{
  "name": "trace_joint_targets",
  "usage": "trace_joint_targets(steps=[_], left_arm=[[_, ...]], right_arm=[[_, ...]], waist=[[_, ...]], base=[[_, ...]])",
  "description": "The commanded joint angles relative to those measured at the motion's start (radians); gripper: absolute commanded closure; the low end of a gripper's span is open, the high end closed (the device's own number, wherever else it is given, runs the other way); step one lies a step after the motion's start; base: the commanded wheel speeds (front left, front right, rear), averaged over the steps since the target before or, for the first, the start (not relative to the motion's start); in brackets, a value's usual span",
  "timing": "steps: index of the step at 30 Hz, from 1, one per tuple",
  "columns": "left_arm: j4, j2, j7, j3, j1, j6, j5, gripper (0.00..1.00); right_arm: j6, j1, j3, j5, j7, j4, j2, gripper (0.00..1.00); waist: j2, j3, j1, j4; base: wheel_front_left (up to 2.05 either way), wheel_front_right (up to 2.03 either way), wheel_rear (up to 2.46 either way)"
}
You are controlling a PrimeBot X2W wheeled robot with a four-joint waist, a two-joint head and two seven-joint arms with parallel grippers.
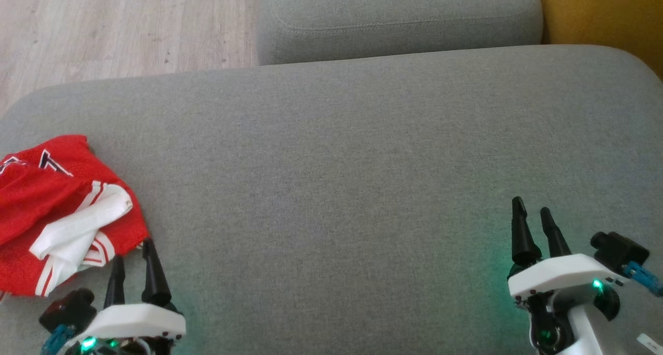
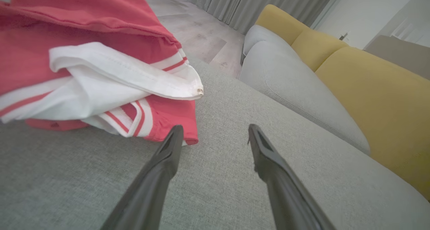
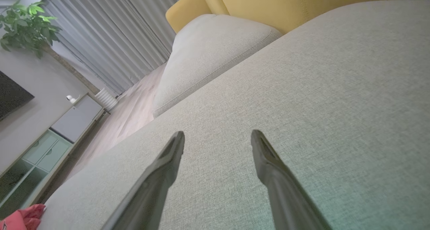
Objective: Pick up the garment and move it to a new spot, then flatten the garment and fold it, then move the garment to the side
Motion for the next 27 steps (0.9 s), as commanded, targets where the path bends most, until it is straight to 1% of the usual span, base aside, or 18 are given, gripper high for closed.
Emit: trace_joint_targets(steps=[1, 27], left_arm=[[-0.023, 0.016, -0.016, 0.015, -0.057, 0.007, 0.041, 0.00], [0.003, 0.015, -0.090, 0.023, -0.076, 0.024, 0.349, 0.00]], right_arm=[[-0.001, -0.063, 0.026, -0.040, -0.018, -0.024, -0.003, 0.00], [-0.001, -0.098, 0.061, -0.342, -0.091, 0.017, -0.004, 0.00]], waist=[[-0.0001, 0.000, 0.0000, 0.000], [-0.0001, -0.001, 0.0000, 0.000]], base=[[0.00, 0.00, 0.00], [0.00, 0.00, 0.00]])
